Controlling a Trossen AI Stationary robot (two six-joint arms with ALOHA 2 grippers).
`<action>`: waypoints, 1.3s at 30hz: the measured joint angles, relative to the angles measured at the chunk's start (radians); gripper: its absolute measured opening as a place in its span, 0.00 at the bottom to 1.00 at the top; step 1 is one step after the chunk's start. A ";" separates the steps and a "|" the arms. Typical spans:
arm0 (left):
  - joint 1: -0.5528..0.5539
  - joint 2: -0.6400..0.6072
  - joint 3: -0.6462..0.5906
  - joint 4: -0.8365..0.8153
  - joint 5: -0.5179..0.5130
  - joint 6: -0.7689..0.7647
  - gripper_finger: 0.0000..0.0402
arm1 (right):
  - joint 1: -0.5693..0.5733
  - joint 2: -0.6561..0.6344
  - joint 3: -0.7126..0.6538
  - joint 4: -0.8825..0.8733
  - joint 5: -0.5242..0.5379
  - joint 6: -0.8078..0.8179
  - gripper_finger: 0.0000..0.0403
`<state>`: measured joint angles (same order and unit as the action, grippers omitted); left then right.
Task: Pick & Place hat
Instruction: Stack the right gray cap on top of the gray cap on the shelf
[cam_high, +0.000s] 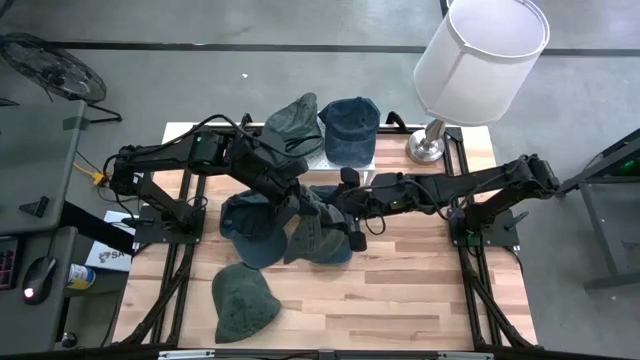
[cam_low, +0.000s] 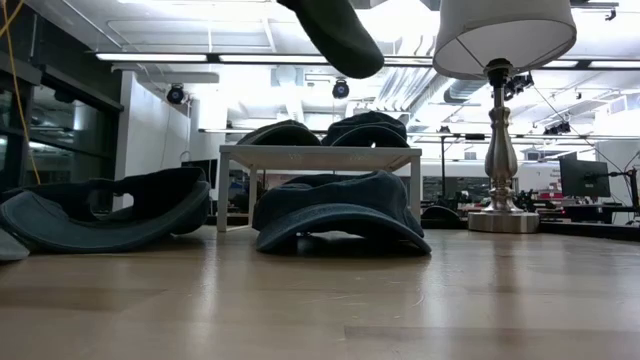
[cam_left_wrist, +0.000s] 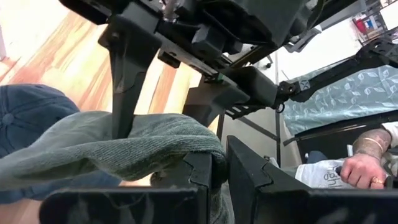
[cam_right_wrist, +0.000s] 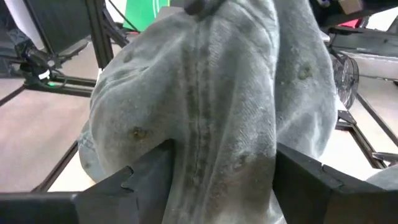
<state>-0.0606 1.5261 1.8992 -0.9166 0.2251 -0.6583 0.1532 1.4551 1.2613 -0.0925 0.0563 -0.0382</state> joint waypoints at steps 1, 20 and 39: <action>0.000 0.000 0.000 0.007 -0.003 0.001 0.06 | 0.000 0.000 0.000 0.000 0.000 0.008 0.57; 0.000 0.000 0.000 0.034 -0.011 0.023 0.06 | 0.002 -0.004 0.000 -0.046 -0.009 0.065 0.02; 0.002 -0.009 0.001 0.009 -0.336 0.078 0.33 | 0.026 -0.078 0.000 -0.193 0.291 0.297 0.01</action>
<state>-0.0589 1.5173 1.8999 -0.9077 -0.1106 -0.5798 0.1795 1.3773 1.2610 -0.2859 0.3477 0.2592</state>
